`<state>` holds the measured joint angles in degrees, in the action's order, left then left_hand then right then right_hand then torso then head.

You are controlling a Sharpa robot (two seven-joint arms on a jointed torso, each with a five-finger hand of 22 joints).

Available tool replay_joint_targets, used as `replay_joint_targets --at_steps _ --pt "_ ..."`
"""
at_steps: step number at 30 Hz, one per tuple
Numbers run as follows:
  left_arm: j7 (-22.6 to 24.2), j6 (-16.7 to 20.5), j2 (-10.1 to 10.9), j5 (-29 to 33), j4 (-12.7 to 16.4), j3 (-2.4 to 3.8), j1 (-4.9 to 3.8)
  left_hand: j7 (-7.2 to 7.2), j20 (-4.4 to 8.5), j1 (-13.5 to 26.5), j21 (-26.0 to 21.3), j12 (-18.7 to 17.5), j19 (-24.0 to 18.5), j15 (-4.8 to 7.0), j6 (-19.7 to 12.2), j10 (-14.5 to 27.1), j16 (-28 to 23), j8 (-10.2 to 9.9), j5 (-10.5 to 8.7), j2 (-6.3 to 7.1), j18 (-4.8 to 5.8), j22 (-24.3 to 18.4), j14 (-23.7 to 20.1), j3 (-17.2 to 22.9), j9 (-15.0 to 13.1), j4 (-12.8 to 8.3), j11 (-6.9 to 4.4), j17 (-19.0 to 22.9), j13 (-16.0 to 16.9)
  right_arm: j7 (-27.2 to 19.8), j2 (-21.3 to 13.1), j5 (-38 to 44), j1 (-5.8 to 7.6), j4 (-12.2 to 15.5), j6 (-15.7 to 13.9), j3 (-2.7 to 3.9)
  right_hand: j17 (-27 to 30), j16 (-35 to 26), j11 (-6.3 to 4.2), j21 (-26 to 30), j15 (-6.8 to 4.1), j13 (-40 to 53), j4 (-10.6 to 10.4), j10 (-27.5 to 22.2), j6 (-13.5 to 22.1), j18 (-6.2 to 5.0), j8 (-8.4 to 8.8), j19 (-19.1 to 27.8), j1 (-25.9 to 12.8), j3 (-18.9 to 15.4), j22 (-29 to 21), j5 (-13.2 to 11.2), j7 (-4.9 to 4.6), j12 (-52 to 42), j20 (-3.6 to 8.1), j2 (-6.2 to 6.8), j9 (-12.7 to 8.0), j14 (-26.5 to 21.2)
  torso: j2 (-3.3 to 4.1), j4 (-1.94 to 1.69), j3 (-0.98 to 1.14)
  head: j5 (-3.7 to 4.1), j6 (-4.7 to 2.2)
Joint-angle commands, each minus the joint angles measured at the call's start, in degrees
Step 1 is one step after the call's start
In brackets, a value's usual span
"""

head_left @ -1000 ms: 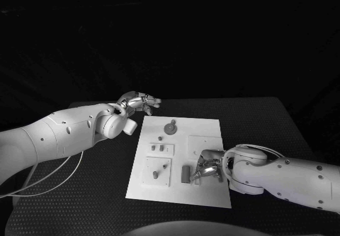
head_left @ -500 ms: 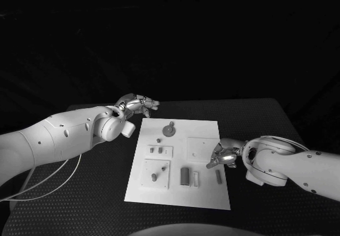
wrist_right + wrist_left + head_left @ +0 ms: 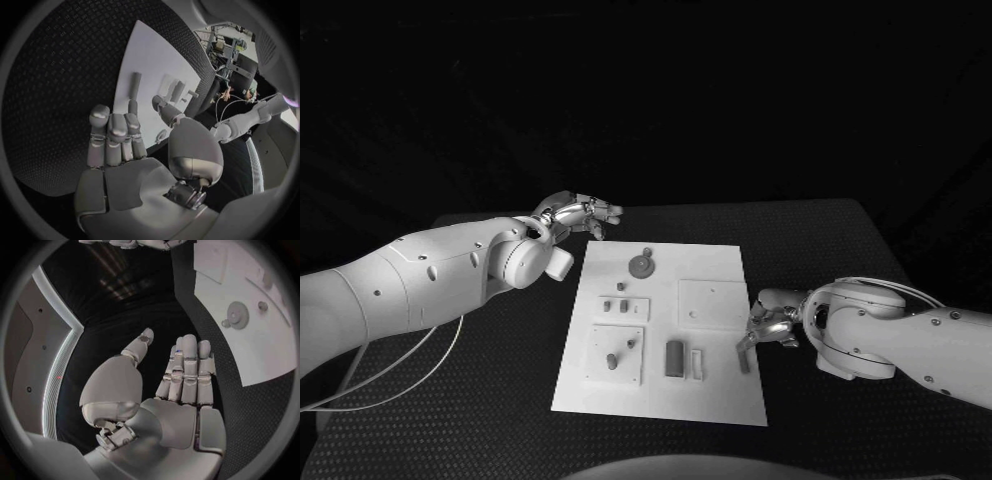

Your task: Assemble the parts on the task board

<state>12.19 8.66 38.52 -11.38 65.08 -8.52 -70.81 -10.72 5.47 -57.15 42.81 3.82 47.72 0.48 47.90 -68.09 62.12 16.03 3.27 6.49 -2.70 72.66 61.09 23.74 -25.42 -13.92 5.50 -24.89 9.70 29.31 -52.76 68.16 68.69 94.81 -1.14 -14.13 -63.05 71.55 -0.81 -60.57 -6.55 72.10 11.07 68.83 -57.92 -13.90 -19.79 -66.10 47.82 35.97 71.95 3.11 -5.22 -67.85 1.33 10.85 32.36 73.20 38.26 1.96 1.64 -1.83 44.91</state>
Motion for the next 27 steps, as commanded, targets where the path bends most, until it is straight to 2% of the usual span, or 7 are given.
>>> replay_joint_targets --at_steps 1,5,13,20,27 --pt "0.5 -0.8 -0.2 -0.2 0.1 0.04 -0.07 0.27 0.55 0.5 -0.3 0.3 0.0 -0.03 0.0 0.0 -0.2 0.3 -0.23 0.04 -0.73 0.1 -0.1 0.0 0.0 0.3 0.43 -0.1 -0.1 3.5 0.5 2.6 -0.86 -0.3 1.9 -0.09 -0.1 -0.1 -0.31 0.0 -0.26 0.1 -0.2 0.2 -0.3 -1.10 -0.28 0.1 -0.8 -0.3 0.0 -0.3 0.08 -0.3 -0.35 -0.09 0.1 -0.1 0.01 -0.10 -0.03 0.10 0.16" --pt "0.5 -0.8 0.0 -0.2 0.2 0.04 -0.07 0.27 0.55 0.6 -0.3 0.3 0.0 -0.02 0.0 0.0 -0.2 0.3 -0.23 0.04 -0.72 0.1 -0.1 0.0 0.0 0.3 0.42 -0.1 -0.1 4.0 1.3 3.2 -1.52 -0.8 1.4 -0.09 -0.1 0.0 -0.48 0.0 -0.37 0.3 -0.6 0.4 -0.8 -1.10 -0.51 0.1 -1.5 -0.6 0.0 -0.3 0.27 -0.5 -0.39 -0.50 0.4 -0.1 0.05 -0.23 0.01 0.11 0.33" --pt "0.5 -0.9 -0.1 -0.2 0.2 0.04 -0.07 0.28 0.55 0.6 -0.3 0.3 0.0 -0.02 0.0 0.0 -0.2 0.4 -0.22 0.05 -0.72 0.1 -0.1 0.0 0.0 0.3 0.42 -0.1 -0.1 4.5 2.3 4.7 -2.61 -1.2 1.7 -0.08 -0.2 0.0 -0.74 -0.2 -0.61 0.7 -1.0 0.8 -1.3 -1.10 -0.74 0.2 -2.8 -1.0 0.0 -0.3 0.55 -0.8 -0.33 -1.25 0.7 0.0 0.03 -0.15 -0.06 -0.03 0.54" --pt "0.4 -0.9 0.0 -0.2 0.4 0.04 -0.07 0.29 0.55 0.6 -0.3 0.3 0.0 -0.02 0.0 0.0 -0.2 0.4 -0.22 0.04 -0.72 0.1 -0.1 0.0 0.0 0.3 0.42 -0.1 -0.1 4.5 2.9 5.8 -3.45 -1.3 1.7 -0.08 -0.2 0.0 -0.86 -0.2 -0.71 0.8 -1.0 1.0 -1.6 -1.10 -0.81 0.2 -3.1 -1.1 0.0 -0.3 0.66 -0.9 -0.28 -1.55 0.8 0.0 0.02 -0.10 -0.04 -0.12 0.66" --pt "0.4 -0.9 0.1 -0.2 0.4 0.04 -0.07 0.29 0.55 0.6 -0.3 0.3 0.0 -0.02 0.0 0.0 -0.2 0.4 -0.22 0.04 -0.71 0.1 -0.1 0.0 0.0 0.4 0.42 -0.1 -0.1 4.7 3.8 11.0 -4.46 -1.6 2.4 -0.08 -0.2 0.0 -1.00 -0.3 -0.88 0.9 0.4 1.2 -1.8 -1.10 -0.73 0.2 -2.3 -0.7 0.0 -0.3 0.80 -0.9 -0.10 -2.21 0.9 0.0 0.02 -0.15 -0.03 -0.13 0.80"
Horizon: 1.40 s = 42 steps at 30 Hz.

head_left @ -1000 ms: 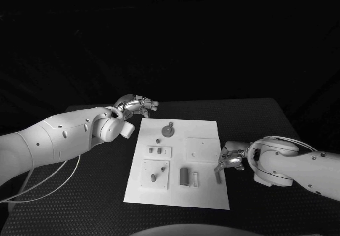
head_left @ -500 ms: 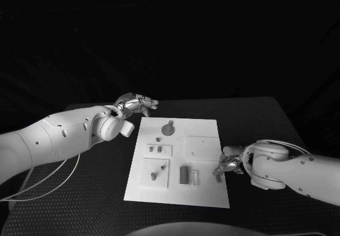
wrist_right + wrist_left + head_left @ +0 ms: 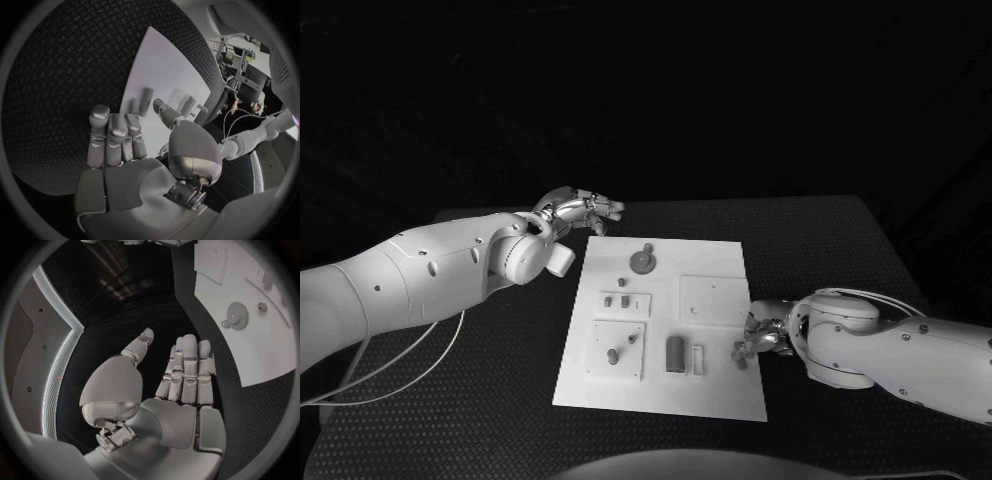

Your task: Assemble the parts on the task board

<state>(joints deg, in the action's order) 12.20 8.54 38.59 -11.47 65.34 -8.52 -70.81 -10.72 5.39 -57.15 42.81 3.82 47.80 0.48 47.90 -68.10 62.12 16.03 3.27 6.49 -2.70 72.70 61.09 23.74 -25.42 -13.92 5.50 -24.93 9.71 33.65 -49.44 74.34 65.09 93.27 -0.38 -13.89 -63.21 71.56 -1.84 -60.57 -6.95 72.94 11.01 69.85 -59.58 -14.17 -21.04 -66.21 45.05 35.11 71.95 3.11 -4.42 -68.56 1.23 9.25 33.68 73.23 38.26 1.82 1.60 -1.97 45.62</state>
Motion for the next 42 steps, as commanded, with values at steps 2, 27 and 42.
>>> replay_joint_targets --at_steps 2,27,42 --pt "0.3 -0.8 0.0 -0.2 0.2 0.04 -0.07 0.29 0.64 0.6 -0.3 0.3 -0.1 -0.02 0.0 0.0 -0.2 0.4 -0.22 0.04 -0.72 0.1 -0.1 0.0 0.0 0.4 0.42 -0.1 -0.1 0.5 0.8 5.9 -1.20 0.0 1.6 -0.32 -0.1 0.0 0.01 -0.3 -0.51 0.0 1.2 0.1 -0.1 -0.83 0.59 0.4 1.2 0.6 0.0 -0.3 0.01 -0.1 0.07 -0.80 -0.4 0.0 0.02 -0.01 0.01 -0.02 0.11" --pt "0.2 -0.7 0.3 -0.3 0.6 0.04 -0.15 0.28 0.64 0.7 -0.4 0.3 -0.1 -0.01 0.0 -0.1 -0.2 0.4 -0.22 -0.02 -0.70 0.1 -0.1 0.0 0.0 0.5 0.42 -0.1 -0.1 -0.5 1.4 7.1 -1.99 0.8 3.7 -0.31 0.0 -0.7 1.09 -0.1 0.64 -1.4 2.9 -2.1 1.2 -0.75 3.00 1.1 4.9 7.5 -0.2 1.7 -1.14 2.7 -0.91 -2.01 -1.8 -0.3 -0.04 -0.02 -0.11 0.00 0.20" --pt "0.3 -0.6 0.4 -0.3 0.8 0.04 -0.17 0.28 0.66 0.7 -0.4 0.3 -0.1 -0.01 -0.1 -0.1 -0.2 0.4 -0.22 -0.04 -0.71 0.2 -0.1 0.1 0.0 0.5 0.41 -0.1 -0.1 -0.9 1.3 -5.9 -1.32 2.3 -4.1 -0.27 -0.1 -0.7 0.68 -0.8 0.33 -0.6 2.7 -0.4 -1.0 -0.83 3.07 0.4 2.3 10.9 -0.2 7.6 -0.65 1.8 -1.18 -4.51 -3.0 0.4 -0.02 0.00 -0.04 -0.36 0.28"
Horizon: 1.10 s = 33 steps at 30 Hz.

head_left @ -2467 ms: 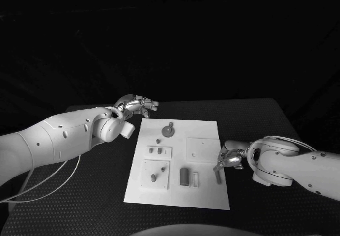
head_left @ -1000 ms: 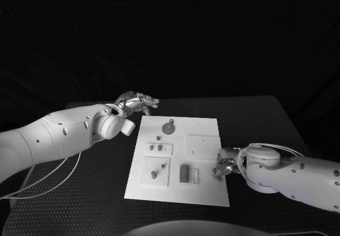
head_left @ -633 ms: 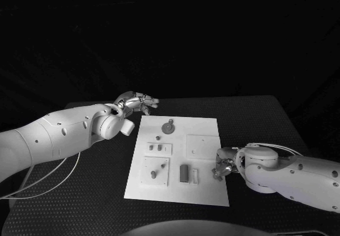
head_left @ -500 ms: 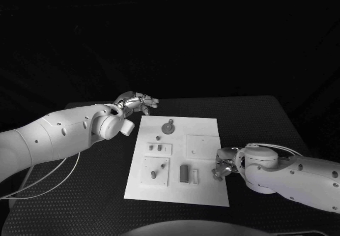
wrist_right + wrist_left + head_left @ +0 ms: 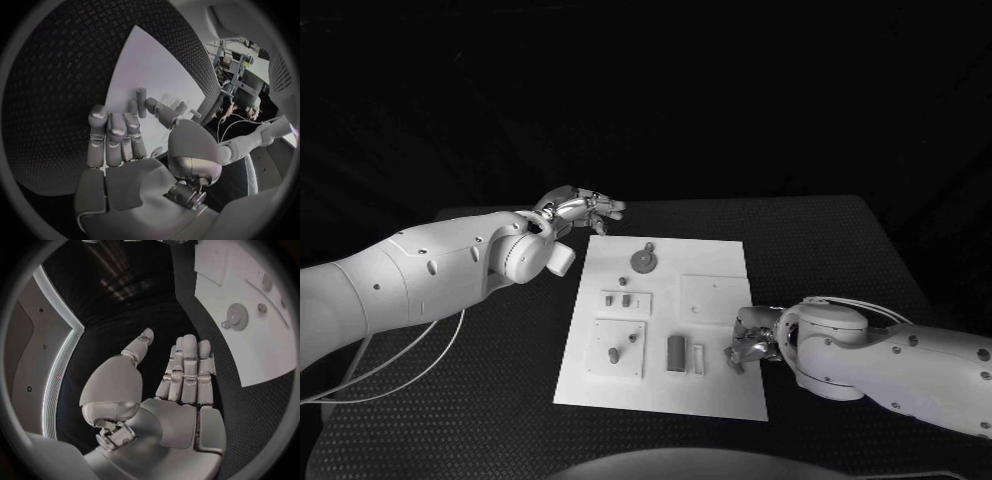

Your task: Assemble the parts on the task board

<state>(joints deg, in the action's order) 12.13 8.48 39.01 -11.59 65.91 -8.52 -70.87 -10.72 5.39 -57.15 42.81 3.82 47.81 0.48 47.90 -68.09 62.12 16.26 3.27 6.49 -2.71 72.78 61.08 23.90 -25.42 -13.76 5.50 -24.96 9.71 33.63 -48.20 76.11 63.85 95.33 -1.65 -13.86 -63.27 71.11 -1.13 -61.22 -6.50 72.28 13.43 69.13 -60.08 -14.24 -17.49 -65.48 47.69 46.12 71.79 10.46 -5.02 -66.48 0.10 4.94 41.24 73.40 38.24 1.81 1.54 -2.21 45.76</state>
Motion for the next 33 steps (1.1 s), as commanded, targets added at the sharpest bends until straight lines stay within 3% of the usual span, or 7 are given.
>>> replay_joint_targets --at_steps 1,3,6,13,24,33 --pt "0.4 -0.6 0.0 -0.3 0.2 0.04 -0.12 0.28 0.66 0.7 -0.4 0.3 -0.1 -0.01 -0.1 -0.1 -0.2 0.2 -0.22 -0.03 -0.70 0.1 -0.1 -0.1 0.0 0.4 0.41 -0.1 -0.1 -0.8 0.0 -8.8 0.06 0.4 -3.5 -0.29 -0.1 -0.3 -0.03 -0.2 -0.13 0.1 0.3 0.4 -0.5 -0.76 -0.48 -0.3 -0.4 -0.2 0.0 0.3 -0.04 -0.3 -0.04 -0.13 -10.6 0.2 0.01 -0.01 0.01 -0.11 0.17" --pt "0.4 -0.5 0.0 -0.3 0.2 0.04 -0.12 0.28 0.67 0.7 -0.4 0.3 -0.1 0.00 -0.1 -0.1 -0.2 0.2 -0.22 -0.02 -0.71 0.1 -0.1 -0.1 0.0 0.4 0.41 -0.1 -0.1 -0.6 0.0 -10.6 0.40 0.6 -4.4 -0.29 0.0 -0.3 -0.08 -0.2 -0.19 0.1 0.3 0.4 -0.6 -0.76 -0.51 -0.4 -0.8 -0.5 -0.1 0.1 0.01 -0.3 0.00 0.16 -10.7 0.3 0.02 -0.02 0.00 -0.12 0.20" --pt "0.4 -0.5 0.0 -0.3 0.2 0.04 -0.12 0.28 0.67 0.7 -0.4 0.3 -0.1 0.00 -0.1 -0.1 -0.2 0.2 -0.22 -0.01 -0.71 0.1 -0.1 -0.1 0.0 0.4 0.40 -0.1 -0.1 -0.4 -0.1 -12.4 0.67 0.9 -5.8 -0.29 0.0 -0.4 -0.17 -0.2 -0.34 0.0 0.4 0.4 -0.8 -0.76 -0.49 -0.6 -1.3 -0.9 -0.2 -2.5 0.11 -0.1 0.20 0.59 -10.8 0.4 0.00 0.00 -0.01 -0.19 0.21" --pt "0.4 -0.5 0.0 -0.3 0.2 0.04 -0.15 0.29 0.67 0.7 -0.4 0.3 -0.1 0.00 -0.1 -0.1 -0.2 0.2 -0.22 0.01 -0.71 0.1 -0.1 -0.1 0.0 0.4 0.40 -0.1 -0.1 -0.1 0.2 -18.3 0.78 1.0 -9.4 -0.29 -0.1 -0.5 -0.22 -0.2 -0.41 0.1 0.1 0.5 -0.9 -0.76 -0.47 -0.7 -1.6 -1.1 -0.4 -3.3 0.13 -0.1 0.31 1.61 -10.9 0.4 0.01 0.00 -0.01 -0.31 0.33" --pt "0.4 -0.5 0.0 -0.3 0.2 0.04 -0.20 0.29 0.68 0.6 -0.4 0.3 -0.1 0.01 -0.1 -0.1 -0.2 0.2 -0.22 0.05 -0.71 0.1 -0.1 -0.1 0.0 0.4 0.39 -0.1 -0.1 -0.1 2.1 -24.2 0.80 -0.4 -10.5 -0.30 -0.1 -0.5 -0.21 -0.2 -0.44 0.0 -0.1 0.3 -0.8 -0.76 -0.39 -0.8 -2.0 -1.4 -0.4 -3.7 0.12 0.1 0.38 2.20 -11.0 0.4 0.03 -0.02 -0.01 -0.14 0.44" --pt "0.4 -0.7 -0.1 -0.4 0.3 0.05 -0.21 0.29 0.68 0.6 -0.4 0.3 -0.1 0.01 -0.1 -0.1 -0.2 0.2 -0.22 0.08 -0.70 0.1 -0.1 -0.1 0.0 0.4 0.39 -0.1 -0.1 0.0 4.3 -25.6 0.62 -1.6 -8.8 -0.31 -0.1 -0.6 -0.17 -0.1 -0.43 0.0 -0.3 0.1 -0.7 -0.76 -0.31 -0.7 -2.6 -1.9 -0.5 -3.8 0.07 0.3 0.43 2.48 -11.1 0.4 0.04 -0.04 -0.01 -0.12 0.52"
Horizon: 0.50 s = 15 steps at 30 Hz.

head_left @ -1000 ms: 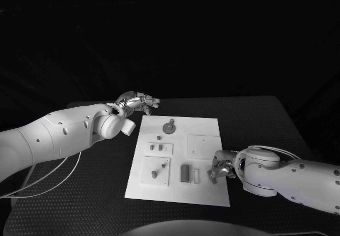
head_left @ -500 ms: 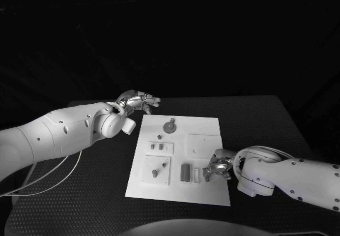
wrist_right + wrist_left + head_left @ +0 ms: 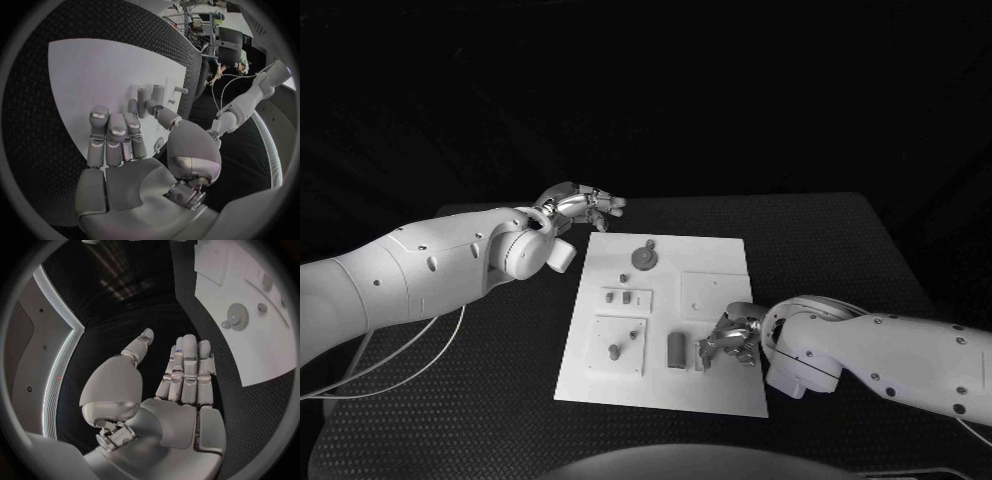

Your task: Assemble the parts on the task board

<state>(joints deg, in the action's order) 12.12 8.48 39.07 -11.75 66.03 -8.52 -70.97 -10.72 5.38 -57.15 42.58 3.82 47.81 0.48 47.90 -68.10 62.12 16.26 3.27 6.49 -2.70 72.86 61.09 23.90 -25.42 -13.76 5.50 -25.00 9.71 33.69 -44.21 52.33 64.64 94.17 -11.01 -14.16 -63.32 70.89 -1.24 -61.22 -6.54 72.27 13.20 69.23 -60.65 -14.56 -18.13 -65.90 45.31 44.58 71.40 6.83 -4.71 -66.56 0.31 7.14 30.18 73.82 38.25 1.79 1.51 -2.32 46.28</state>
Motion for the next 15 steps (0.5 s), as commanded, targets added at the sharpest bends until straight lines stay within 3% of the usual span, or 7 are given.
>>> replay_joint_targets --at_steps 1,15 --pt "0.4 -0.7 -0.1 -0.2 0.2 0.05 -0.10 0.29 0.68 0.6 -0.2 0.3 -0.1 0.01 -0.1 -0.1 -0.2 0.2 -0.22 0.08 -0.70 0.1 -0.1 -0.1 0.0 0.4 0.39 -0.1 -0.1 0.0 0.5 -1.7 -0.23 -0.6 0.7 -0.01 -0.1 -0.4 -0.05 -0.1 -0.39 0.0 0.0 0.0 -0.1 -0.44 0.34 -0.3 -0.3 -0.5 -0.1 -0.1 -0.25 0.3 0.22 0.28 -0.1 0.0 0.02 -0.01 0.03 -0.05 0.02" --pt "0.4 -0.7 -0.1 -0.2 0.2 0.05 -0.11 0.28 0.68 0.7 -0.2 0.3 -0.1 0.01 -0.1 -0.1 -0.2 0.2 -0.22 0.08 -0.70 0.1 -0.1 -0.1 0.0 0.4 0.39 -0.1 -0.1 0.0 1.0 -0.9 -0.71 -0.9 2.1 -0.01 -0.1 -0.4 -0.04 -0.1 -0.38 0.1 -0.1 -0.2 -0.1 -0.44 0.38 -0.2 -0.7 -0.9 -0.1 -0.2 -0.27 0.4 0.26 0.16 -0.1 -0.1 0.00 0.03 0.07 -0.23 0.25"
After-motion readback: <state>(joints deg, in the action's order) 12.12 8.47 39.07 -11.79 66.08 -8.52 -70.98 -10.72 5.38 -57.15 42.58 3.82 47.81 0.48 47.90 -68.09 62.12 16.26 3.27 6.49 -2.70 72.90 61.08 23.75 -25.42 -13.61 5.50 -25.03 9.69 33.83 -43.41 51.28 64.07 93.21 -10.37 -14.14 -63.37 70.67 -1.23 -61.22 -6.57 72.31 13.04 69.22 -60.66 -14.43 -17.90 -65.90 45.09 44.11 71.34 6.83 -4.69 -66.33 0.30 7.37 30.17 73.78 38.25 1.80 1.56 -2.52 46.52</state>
